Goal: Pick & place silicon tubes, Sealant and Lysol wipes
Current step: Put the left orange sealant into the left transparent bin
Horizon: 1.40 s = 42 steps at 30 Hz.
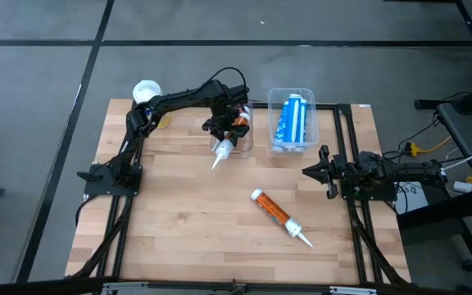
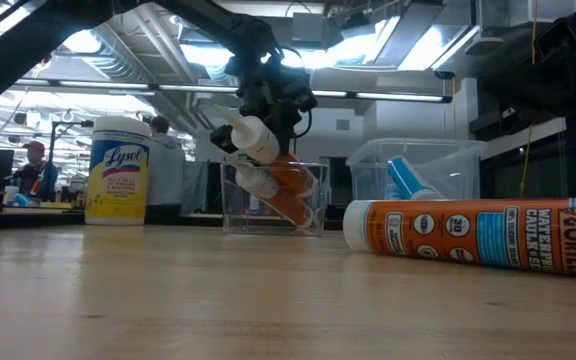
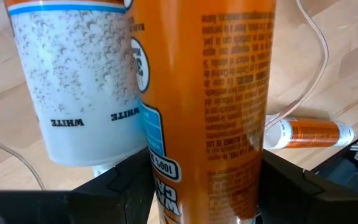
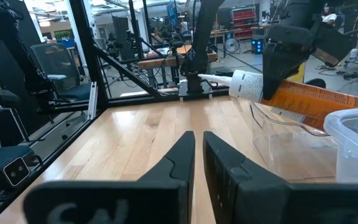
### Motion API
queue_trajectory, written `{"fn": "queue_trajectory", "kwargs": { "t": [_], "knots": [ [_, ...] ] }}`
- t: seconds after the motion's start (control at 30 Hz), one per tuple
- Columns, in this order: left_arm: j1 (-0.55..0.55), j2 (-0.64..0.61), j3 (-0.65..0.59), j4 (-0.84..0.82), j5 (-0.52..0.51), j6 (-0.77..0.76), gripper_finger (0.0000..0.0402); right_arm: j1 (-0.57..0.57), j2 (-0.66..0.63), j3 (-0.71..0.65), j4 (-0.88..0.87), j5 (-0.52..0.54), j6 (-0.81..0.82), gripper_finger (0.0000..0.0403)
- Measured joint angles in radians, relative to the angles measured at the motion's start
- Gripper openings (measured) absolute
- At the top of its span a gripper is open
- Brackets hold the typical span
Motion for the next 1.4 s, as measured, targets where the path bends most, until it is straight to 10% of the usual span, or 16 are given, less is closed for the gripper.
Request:
{"fn": "queue_trajectory", "kwargs": {
  "t": [1.4],
  "knots": [
    [0.0, -0.014, 0.131, 0.042, -0.009, -0.016, 0.0283, 0.0, 0.0, 0.0, 0.0, 0.0, 0.0, 0.0035]
  ]
}}
